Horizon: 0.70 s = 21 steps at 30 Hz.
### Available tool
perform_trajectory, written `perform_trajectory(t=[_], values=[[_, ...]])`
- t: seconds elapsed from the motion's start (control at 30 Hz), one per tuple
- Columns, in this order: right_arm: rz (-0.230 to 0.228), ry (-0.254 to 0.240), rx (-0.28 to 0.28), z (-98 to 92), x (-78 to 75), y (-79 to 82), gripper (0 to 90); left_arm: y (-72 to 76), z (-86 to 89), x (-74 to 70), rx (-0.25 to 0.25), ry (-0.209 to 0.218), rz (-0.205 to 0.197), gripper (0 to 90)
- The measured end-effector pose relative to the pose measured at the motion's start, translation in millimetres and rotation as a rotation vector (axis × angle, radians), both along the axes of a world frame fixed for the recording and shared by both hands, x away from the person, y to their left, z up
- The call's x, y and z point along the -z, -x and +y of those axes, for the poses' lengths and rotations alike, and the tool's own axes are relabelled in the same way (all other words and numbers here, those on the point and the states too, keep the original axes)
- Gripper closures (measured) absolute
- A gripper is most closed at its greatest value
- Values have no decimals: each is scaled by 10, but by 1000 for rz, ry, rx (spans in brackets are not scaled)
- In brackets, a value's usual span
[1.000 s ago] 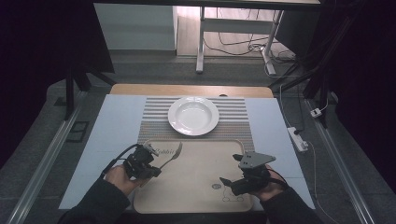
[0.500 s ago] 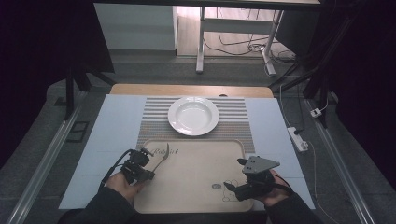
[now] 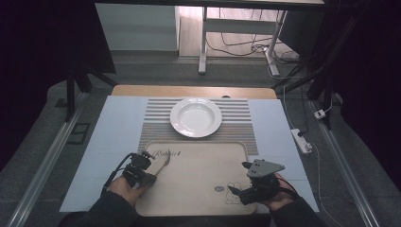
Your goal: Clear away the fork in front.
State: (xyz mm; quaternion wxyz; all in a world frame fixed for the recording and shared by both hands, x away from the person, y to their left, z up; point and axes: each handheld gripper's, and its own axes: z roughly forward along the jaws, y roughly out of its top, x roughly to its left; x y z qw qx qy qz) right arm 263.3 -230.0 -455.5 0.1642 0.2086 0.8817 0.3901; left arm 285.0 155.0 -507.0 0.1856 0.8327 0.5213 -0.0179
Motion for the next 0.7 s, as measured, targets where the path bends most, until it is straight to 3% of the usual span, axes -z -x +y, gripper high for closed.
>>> perform_trajectory(t=[0.17,0.3,0.37,0.53,0.7], values=[[-3,5,-1,-6,-1,8,99,-7,6,-29,16,23,-14,726],[-7,2,3,-20,-11,11,99,-64,50,-132,21,57,-78,693],[-8,0,4,-33,-16,10,99,-127,65,-169,36,76,-107,717],[-14,1,13,-60,-25,14,99,-322,40,-183,57,66,-130,892],[-9,-3,23,-91,-24,24,97,-458,8,-131,76,57,-132,894]])
